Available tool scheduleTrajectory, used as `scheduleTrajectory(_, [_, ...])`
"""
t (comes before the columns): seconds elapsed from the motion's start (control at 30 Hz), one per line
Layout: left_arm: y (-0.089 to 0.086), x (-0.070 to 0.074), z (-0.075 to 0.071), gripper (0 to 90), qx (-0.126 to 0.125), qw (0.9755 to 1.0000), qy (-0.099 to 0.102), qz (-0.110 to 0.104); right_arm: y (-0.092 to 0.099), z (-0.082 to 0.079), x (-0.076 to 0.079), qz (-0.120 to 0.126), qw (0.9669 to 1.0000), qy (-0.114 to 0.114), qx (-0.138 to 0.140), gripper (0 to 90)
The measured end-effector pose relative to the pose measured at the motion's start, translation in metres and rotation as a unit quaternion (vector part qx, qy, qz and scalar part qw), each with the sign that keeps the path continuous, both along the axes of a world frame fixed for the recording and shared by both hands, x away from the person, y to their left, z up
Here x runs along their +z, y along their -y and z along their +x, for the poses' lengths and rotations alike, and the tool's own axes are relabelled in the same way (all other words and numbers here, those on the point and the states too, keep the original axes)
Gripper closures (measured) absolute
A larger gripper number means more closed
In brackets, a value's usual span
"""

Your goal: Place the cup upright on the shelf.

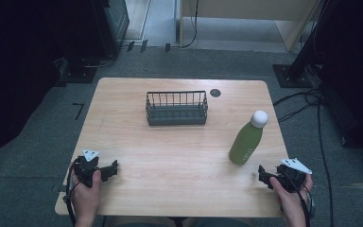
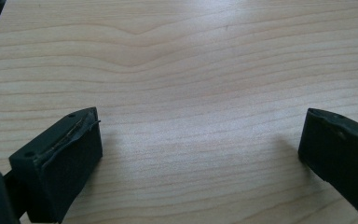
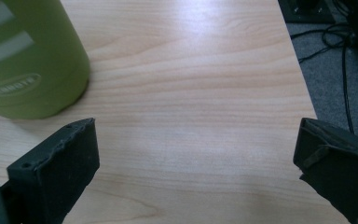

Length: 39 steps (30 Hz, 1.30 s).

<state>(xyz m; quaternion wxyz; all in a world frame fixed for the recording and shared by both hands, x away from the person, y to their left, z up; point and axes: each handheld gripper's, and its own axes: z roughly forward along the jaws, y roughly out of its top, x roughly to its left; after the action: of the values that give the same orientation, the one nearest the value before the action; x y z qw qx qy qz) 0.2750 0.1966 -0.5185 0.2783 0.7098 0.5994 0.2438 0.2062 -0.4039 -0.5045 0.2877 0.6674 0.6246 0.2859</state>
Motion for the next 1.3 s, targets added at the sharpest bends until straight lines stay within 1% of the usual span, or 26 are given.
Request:
scheduleTrajectory(0.13, [0.000,0.000,0.000,0.0,0.000,1.0000,0.000,0.000,-0.004,-0.002,0.008,-0.001,0.9999,0.009,0.007,0.0])
scheduleTrajectory(0.33, [0.000,0.000,0.000,0.0,0.000,1.0000,0.000,0.000,-0.012,-0.001,0.017,0.007,0.9995,0.023,0.023,0.0])
scheduleTrajectory(0.43, [0.000,0.000,0.000,0.0,0.000,1.0000,0.000,0.000,-0.016,0.000,0.019,0.011,0.9991,0.027,0.030,0.0])
scheduleTrajectory(0.53, [0.000,0.000,0.000,0.0,0.000,1.0000,0.000,0.000,-0.024,0.002,0.024,0.023,0.9981,0.037,0.043,0.0])
scheduleTrajectory(0.63, [0.000,0.000,0.000,0.0,0.000,1.0000,0.000,0.000,-0.029,0.004,0.026,0.024,0.9976,0.042,0.050,0.0])
scheduleTrajectory(0.67, [0.000,0.000,0.000,0.0,0.000,1.0000,0.000,0.000,-0.034,0.005,0.028,0.025,0.9969,0.046,0.058,0.0])
scheduleTrajectory(0.73, [0.000,0.000,0.000,0.0,0.000,1.0000,0.000,0.000,-0.038,0.007,0.030,0.030,0.9961,0.051,0.066,0.0])
scheduleTrajectory(0.77, [0.000,0.000,0.000,0.0,0.000,1.0000,0.000,0.000,-0.038,0.007,0.030,0.030,0.9961,0.051,0.066,0.0])
scheduleTrajectory(0.8, [0.000,0.000,0.000,0.0,0.000,1.0000,0.000,0.000,-0.043,0.009,0.033,0.033,0.9953,0.055,0.073,0.0])
scheduleTrajectory(0.87, [0.000,0.000,0.000,0.0,0.000,1.0000,0.000,0.000,-0.047,0.011,0.035,0.036,0.9945,0.058,0.079,0.0])
scheduleTrajectory(0.97, [0.000,0.000,0.000,0.0,0.000,1.0000,0.000,0.000,-0.051,0.013,0.037,0.037,0.9938,0.062,0.084,0.0])
scheduleTrajectory(1.0, [0.000,0.000,0.000,0.0,0.000,1.0000,0.000,0.000,-0.055,0.015,0.039,0.040,0.9929,0.066,0.090,0.0])
scheduleTrajectory(1.23, [0.000,0.000,0.000,0.0,0.000,1.0000,0.000,0.000,-0.063,0.022,0.046,0.049,0.9911,0.079,0.095,0.0])
scheduleTrajectory(1.27, [0.000,0.000,0.000,0.0,0.000,1.0000,0.000,0.000,-0.063,0.022,0.048,0.050,0.9909,0.082,0.095,0.0])
scheduleTrajectory(1.3, [0.000,0.000,0.000,0.0,0.000,1.0000,0.000,0.000,-0.065,0.025,0.050,0.050,0.9902,0.090,0.095,0.0])
